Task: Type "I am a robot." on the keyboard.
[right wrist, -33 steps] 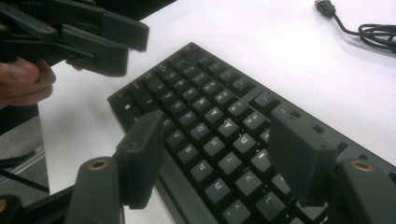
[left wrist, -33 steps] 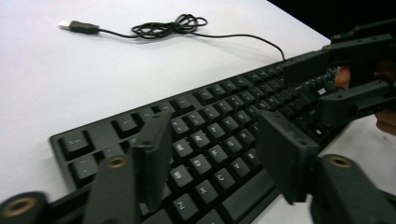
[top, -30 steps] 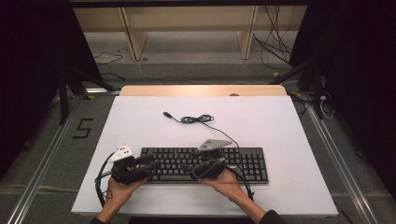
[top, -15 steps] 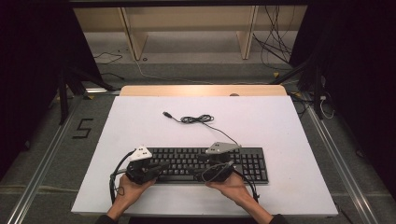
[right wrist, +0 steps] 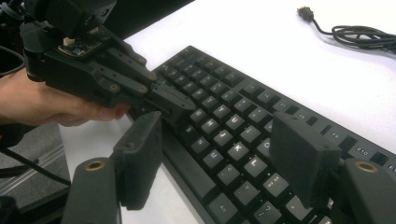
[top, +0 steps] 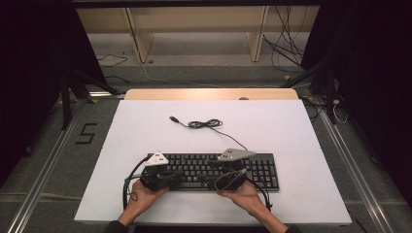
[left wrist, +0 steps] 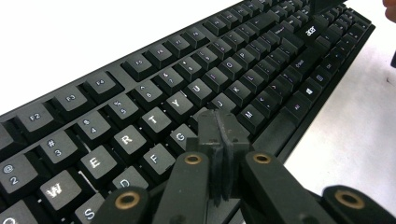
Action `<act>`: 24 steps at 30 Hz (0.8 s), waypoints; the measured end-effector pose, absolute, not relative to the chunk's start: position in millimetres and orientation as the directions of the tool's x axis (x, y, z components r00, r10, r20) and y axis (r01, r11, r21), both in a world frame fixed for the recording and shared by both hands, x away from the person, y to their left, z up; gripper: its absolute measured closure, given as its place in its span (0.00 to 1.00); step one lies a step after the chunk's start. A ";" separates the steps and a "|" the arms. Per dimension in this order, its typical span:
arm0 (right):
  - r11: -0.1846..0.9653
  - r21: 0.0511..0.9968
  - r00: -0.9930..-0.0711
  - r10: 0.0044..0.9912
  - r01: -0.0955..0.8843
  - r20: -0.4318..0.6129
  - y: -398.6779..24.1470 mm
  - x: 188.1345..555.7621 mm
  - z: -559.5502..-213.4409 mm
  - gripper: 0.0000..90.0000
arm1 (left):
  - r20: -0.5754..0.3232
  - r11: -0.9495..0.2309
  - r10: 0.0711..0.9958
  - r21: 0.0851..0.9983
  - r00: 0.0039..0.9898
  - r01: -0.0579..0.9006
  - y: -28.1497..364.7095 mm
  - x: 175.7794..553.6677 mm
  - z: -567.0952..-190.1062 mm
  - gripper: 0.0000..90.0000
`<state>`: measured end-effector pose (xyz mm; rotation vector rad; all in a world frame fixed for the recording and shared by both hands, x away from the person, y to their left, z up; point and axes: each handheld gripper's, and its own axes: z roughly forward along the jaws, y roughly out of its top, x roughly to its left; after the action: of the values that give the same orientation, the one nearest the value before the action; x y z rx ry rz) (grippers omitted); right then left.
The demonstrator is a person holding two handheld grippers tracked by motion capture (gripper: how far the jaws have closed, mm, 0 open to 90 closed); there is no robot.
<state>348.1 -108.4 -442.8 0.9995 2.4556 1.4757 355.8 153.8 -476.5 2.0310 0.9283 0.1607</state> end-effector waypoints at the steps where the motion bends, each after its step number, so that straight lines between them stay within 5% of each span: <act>1: 0.312 0.820 -0.778 0.584 0.480 0.233 -108.4 348.1 -442.9 0.40 | -0.220 -0.341 0.666 0.761 0.713 0.553 153.9 355.8 -476.6 0.99; 24: 0.319 0.815 -0.780 0.580 0.484 0.236 -106.2 346.8 -444.6 0.40 | -0.220 -0.365 0.667 0.737 0.712 0.569 147.2 358.4 -484.4 0.99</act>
<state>346.8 -106.2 -444.6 0.9994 2.4691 1.4700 358.4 147.2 -484.4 2.0650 0.9391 0.1456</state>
